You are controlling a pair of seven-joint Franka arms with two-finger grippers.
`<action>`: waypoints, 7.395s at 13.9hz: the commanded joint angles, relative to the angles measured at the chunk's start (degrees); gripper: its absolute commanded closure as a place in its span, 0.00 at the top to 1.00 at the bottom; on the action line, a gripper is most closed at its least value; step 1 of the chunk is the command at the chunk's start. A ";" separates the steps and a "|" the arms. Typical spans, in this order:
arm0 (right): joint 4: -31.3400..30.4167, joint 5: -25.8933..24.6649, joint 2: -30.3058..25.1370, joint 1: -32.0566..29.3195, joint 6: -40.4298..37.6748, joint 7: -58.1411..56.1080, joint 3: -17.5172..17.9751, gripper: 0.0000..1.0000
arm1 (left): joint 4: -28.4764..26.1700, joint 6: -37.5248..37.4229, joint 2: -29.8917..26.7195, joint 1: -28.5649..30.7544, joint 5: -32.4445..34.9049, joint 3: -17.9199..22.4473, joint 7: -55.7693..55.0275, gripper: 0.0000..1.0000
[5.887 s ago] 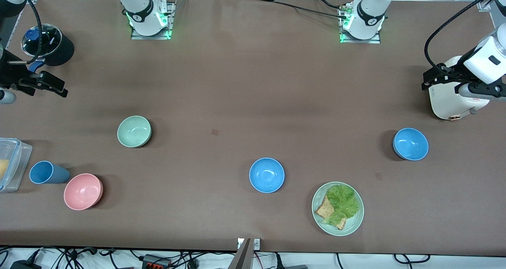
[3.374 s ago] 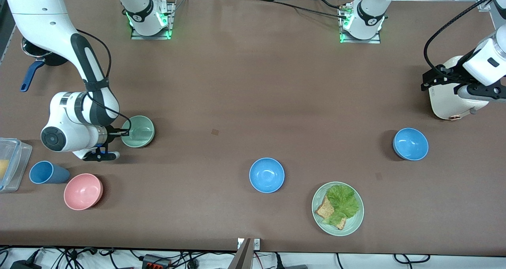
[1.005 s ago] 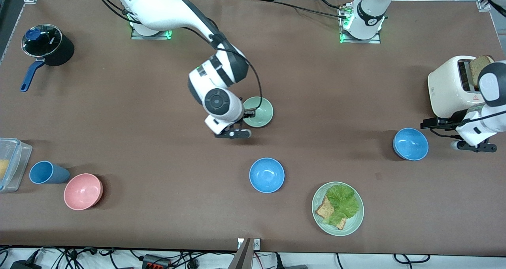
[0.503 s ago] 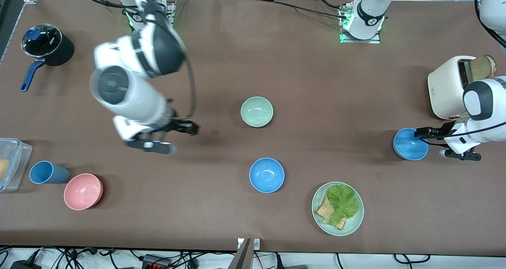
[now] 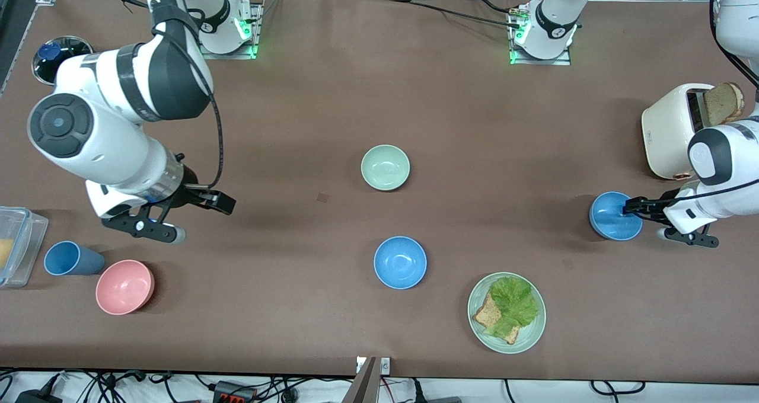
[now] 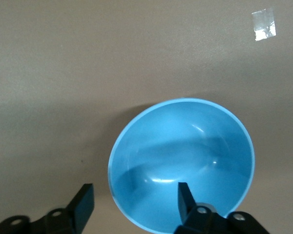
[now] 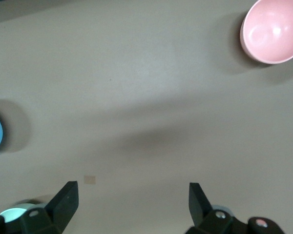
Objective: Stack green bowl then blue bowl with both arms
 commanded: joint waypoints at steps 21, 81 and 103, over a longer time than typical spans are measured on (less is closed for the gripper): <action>-9.30 -8.01 -15.96 -31.79 -3.10 -23.96 19.02 1.00 | 1.37 4.50 4.09 1.70 0.28 -1.14 3.94 0.04; -27.25 -10.65 -27.05 -31.44 1.20 -24.23 19.46 1.00 | 6.64 -12.64 -3.02 -12.47 7.32 -36.73 -81.62 0.76; -26.37 -10.73 -27.05 -31.44 0.76 -24.14 19.46 1.00 | 13.05 -31.43 -20.77 -17.10 -3.41 5.88 -19.44 1.00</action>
